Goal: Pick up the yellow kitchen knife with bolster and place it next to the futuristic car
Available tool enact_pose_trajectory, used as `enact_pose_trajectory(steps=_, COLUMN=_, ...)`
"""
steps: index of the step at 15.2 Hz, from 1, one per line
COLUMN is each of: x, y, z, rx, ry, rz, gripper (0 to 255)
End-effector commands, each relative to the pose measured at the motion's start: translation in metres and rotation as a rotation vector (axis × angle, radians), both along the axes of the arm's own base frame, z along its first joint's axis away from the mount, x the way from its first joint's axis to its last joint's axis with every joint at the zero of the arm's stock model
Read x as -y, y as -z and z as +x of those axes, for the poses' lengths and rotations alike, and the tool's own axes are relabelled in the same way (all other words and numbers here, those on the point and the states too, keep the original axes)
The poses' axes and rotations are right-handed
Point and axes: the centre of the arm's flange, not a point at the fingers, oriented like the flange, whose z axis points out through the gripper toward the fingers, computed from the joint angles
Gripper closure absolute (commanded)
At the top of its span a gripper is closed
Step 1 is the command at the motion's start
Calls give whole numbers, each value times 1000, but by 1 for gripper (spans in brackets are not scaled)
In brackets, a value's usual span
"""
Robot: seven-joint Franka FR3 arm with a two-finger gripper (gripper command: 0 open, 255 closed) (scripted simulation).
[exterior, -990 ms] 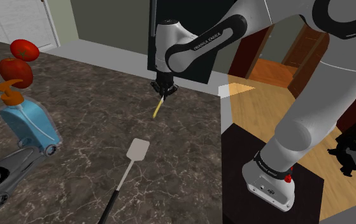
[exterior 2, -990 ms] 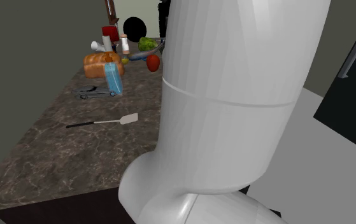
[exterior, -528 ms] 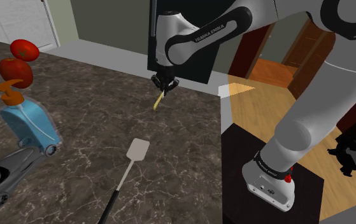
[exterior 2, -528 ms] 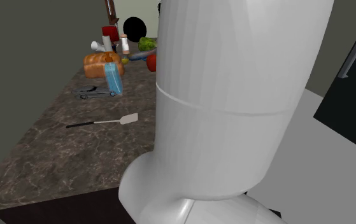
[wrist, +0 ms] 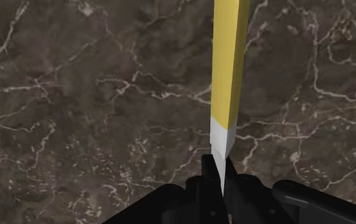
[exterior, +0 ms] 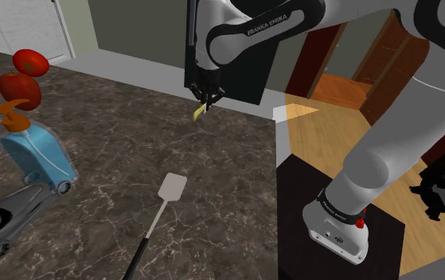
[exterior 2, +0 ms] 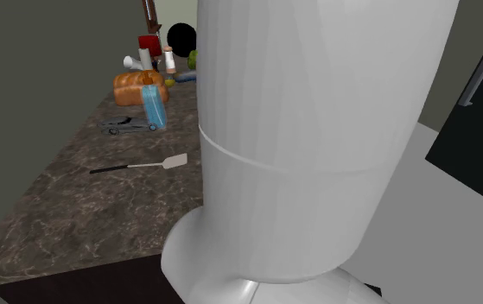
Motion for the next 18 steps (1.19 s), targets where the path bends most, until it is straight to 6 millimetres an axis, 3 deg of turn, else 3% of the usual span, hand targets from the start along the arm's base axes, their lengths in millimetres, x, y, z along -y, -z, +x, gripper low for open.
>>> enact_pose_trajectory(steps=1, x=0, y=-10, z=-1, rx=-1, ry=0, rz=0, gripper=255)
enact_pose_trajectory(steps=10, x=0, y=-55, z=-1, rx=-1, ry=0, rz=0, gripper=255)
enact_pose_trajectory(steps=18, x=-101, y=-55, z=-33, rx=-1, ry=0, rz=0, gripper=255)
